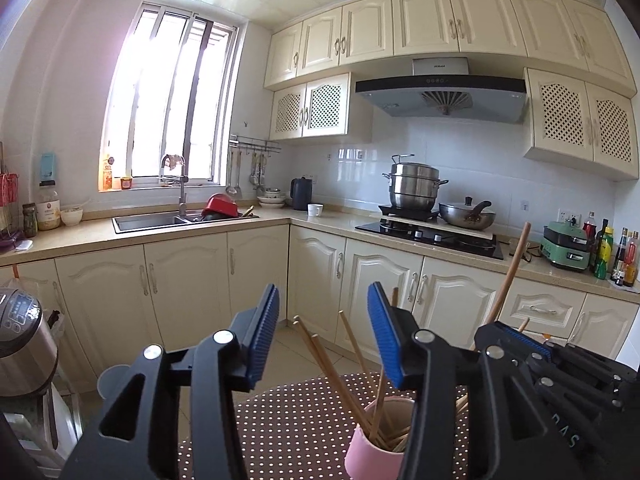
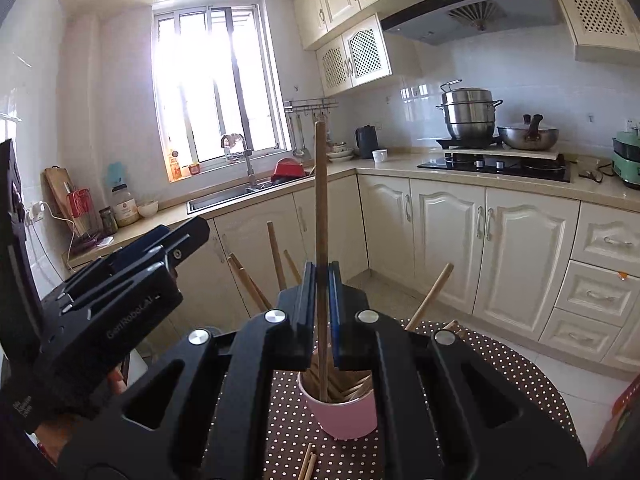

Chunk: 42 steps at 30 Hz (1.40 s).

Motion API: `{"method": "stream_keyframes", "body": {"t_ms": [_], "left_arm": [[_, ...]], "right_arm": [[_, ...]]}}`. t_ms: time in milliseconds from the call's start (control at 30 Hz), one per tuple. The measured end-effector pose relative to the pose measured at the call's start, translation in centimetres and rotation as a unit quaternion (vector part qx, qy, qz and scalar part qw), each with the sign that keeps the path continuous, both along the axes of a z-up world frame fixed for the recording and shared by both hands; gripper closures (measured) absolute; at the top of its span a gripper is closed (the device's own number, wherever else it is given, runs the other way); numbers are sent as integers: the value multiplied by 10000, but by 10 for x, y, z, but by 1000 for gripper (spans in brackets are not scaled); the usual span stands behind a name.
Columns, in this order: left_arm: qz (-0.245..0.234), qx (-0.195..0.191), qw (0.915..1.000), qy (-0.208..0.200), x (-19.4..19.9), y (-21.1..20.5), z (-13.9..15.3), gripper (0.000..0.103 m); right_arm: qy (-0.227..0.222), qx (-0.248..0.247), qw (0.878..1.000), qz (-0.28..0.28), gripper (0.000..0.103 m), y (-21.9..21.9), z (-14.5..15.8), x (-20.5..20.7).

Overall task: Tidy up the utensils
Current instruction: 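Open the left tool over the cup while the right tool releases its chopstick, then lower both open tools back toward the last chopsticks on the table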

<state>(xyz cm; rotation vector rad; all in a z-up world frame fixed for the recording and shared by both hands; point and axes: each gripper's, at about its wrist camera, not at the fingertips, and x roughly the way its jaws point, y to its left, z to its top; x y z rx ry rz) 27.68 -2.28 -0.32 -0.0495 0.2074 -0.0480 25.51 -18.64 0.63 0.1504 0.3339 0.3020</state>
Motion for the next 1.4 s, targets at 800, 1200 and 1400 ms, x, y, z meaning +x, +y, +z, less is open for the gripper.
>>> {"method": "stream_keyframes", "body": {"t_ms": [800,1200,1400], "left_arm": [[99,177,9997,-144,-33,10,17,49],[105,285,9994,-149,-66,9,23,45],[36,331,9993,148,-78,8,8,44]], "right_arm": [[-77,204,9998,15,54,-1,18,-25],[-262,159,9995,-7,54,-8,30,-66],[-125,127,9998,-36,54,-16,16,-84]]}}
